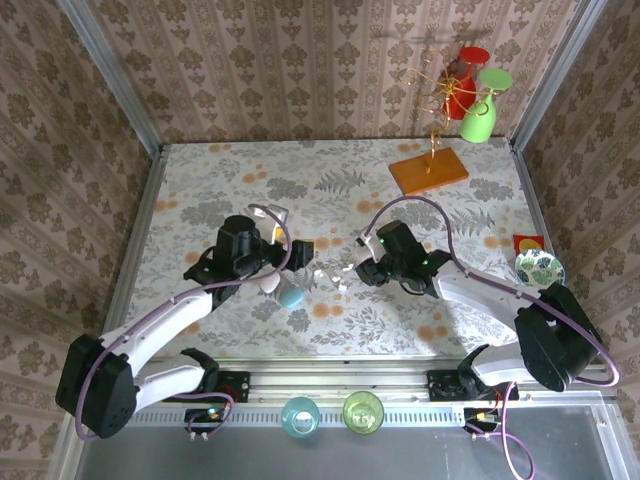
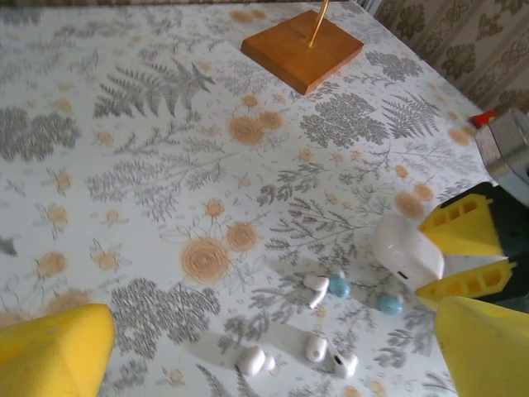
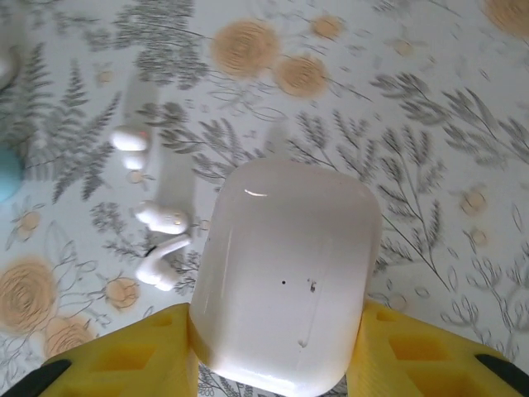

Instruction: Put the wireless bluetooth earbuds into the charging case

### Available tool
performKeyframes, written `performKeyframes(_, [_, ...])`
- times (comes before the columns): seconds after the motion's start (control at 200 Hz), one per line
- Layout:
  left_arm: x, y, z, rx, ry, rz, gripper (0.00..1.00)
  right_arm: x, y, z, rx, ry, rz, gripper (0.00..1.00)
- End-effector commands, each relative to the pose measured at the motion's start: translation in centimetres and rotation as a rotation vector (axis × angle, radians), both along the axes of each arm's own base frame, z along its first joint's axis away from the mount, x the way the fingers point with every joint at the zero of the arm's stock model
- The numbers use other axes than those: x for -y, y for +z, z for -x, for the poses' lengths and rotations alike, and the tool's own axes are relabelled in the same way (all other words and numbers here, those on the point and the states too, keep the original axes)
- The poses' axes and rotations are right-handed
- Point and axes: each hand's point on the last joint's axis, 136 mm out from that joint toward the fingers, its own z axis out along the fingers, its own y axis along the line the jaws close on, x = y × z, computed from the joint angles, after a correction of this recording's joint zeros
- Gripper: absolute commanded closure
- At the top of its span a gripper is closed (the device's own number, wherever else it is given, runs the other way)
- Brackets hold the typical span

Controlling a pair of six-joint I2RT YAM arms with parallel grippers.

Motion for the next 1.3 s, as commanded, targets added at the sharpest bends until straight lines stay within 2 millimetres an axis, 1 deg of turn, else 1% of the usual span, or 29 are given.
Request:
performKeyframes(0.0, [0.3,0.0,2.3,-0.217,-0.029,0.074,0.00,-2.3,3.1,-0.1,0.117,0.189,-0.042,0.57])
performKeyframes(0.055, [0.4,0.1,2.9,-0.271,-0.043,0.093,0.01,-2.9,3.7,0.1,0.145,0.228,-0.047,0.58])
performKeyframes(0.14, [1.3,0.6,4.2,-0.369,-0.123,0.161,0.03,-3.6,4.3,0.3,0.172,0.275,-0.044,0.60])
performKeyframes(0.22, [1.5,0.4,4.5,-0.475,-0.122,0.187,0.08,-4.1,4.9,0.5,0.193,0.314,-0.037,0.60])
performKeyframes(0.25, [1.9,0.5,5.1,-0.514,-0.158,0.199,0.09,-4.3,5.1,0.5,0.201,0.325,-0.035,0.60])
performKeyframes(0.38, [3.0,0.7,5.5,-0.597,-0.209,0.210,0.17,-5.2,6.1,1.1,0.227,0.387,-0.043,0.60])
performKeyframes(0.485, [3.9,0.6,5.7,-0.619,-0.242,0.200,0.24,-6.1,7.0,1.7,0.243,0.439,-0.061,0.62])
performKeyframes(0.52, [4.2,0.5,5.7,-0.625,-0.253,0.197,0.32,-6.4,7.2,1.9,0.244,0.452,-0.066,0.62])
performKeyframes(0.54, [4.5,0.5,5.8,-0.629,-0.264,0.197,0.34,-6.6,7.3,2.0,0.243,0.459,-0.069,0.62])
performKeyframes(0.725, [6.2,0.5,6.3,-0.654,-0.329,0.197,0.41,-8.0,8.4,2.8,0.253,0.510,-0.107,0.62])
performKeyframes(0.93, [6.8,0.4,6.2,-0.666,-0.338,0.218,0.51,-8.9,8.9,3.5,0.256,0.547,-0.150,0.62])
performKeyframes(1.015, [6.9,0.6,6.3,-0.665,-0.349,0.232,0.61,-9.0,9.0,3.7,0.255,0.551,-0.161,0.62])
performKeyframes(1.155, [7.0,1.2,6.5,-0.648,-0.367,0.257,0.71,-9.0,9.1,3.6,0.261,0.546,-0.165,0.62])
performKeyframes(1.19, [7.0,1.3,6.6,-0.644,-0.371,0.266,0.74,-9.0,9.2,3.6,0.264,0.545,-0.167,0.62])
performKeyframes(1.215, [7.0,1.4,6.6,-0.640,-0.372,0.270,0.80,-9.0,9.2,3.6,0.266,0.543,-0.167,0.61])
performKeyframes(1.25, [7.0,1.5,6.6,-0.633,-0.373,0.272,0.85,-8.9,9.2,3.7,0.268,0.541,-0.168,0.59])
performKeyframes(1.295, [6.9,1.7,6.6,-0.616,-0.381,0.277,0.91,-8.9,9.4,3.7,0.273,0.539,-0.172,0.53])
